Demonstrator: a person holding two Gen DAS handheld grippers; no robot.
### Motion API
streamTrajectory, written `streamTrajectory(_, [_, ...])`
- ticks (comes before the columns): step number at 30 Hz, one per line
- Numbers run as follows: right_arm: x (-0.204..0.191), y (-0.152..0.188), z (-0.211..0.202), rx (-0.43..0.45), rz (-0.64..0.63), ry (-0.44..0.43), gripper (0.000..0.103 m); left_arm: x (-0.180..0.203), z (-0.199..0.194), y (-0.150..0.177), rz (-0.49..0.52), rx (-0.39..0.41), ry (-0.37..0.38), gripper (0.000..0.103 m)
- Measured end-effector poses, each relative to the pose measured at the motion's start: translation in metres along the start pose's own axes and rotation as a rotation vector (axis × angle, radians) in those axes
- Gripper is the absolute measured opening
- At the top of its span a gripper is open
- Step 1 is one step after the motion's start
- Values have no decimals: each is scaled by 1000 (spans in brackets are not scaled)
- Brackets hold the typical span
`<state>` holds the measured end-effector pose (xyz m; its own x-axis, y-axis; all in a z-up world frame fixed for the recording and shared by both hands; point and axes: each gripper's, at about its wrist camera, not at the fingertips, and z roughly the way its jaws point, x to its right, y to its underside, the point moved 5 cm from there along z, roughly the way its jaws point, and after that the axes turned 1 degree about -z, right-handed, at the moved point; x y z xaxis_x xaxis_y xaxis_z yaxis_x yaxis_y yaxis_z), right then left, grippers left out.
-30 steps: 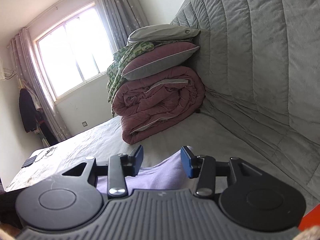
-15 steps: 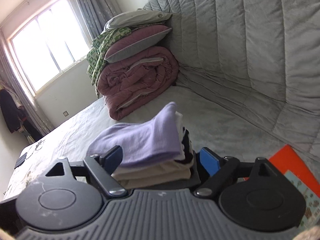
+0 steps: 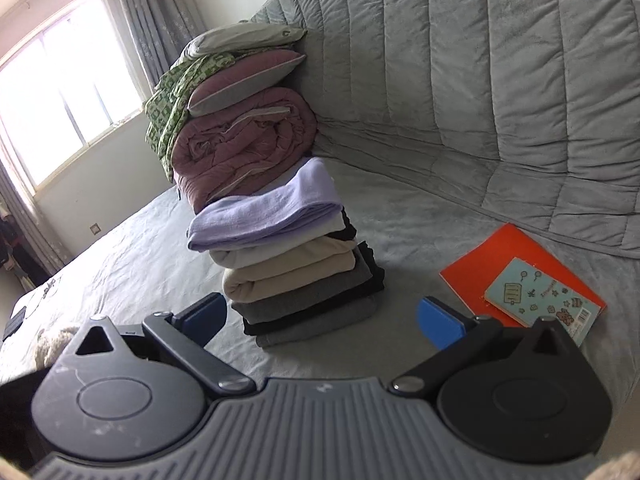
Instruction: Fold clothes
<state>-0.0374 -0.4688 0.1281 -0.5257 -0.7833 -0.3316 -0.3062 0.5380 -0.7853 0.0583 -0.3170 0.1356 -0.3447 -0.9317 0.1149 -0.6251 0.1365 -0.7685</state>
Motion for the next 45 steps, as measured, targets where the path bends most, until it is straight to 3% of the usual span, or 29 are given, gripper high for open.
streamTrajectory(4, [2,1,-9,22,-3,5,103,-10,0,10,-14,-20,23,102])
streamTrajectory(10, [-8,11,2,-33,-82,33,103,-6,10,21,57,-38,2,102])
streamTrajectory(16, [-13,16,4,-28,-122,44,103,-3,20,32,125,-56,-17,102])
streamTrajectory(23, [-12,17,13,-33,-113,95,103,11,37,39,125,-92,34,102])
streamTrajectory(45, [-18,14,9,-9,-156,115,103,6,40,38,98,-105,40,102])
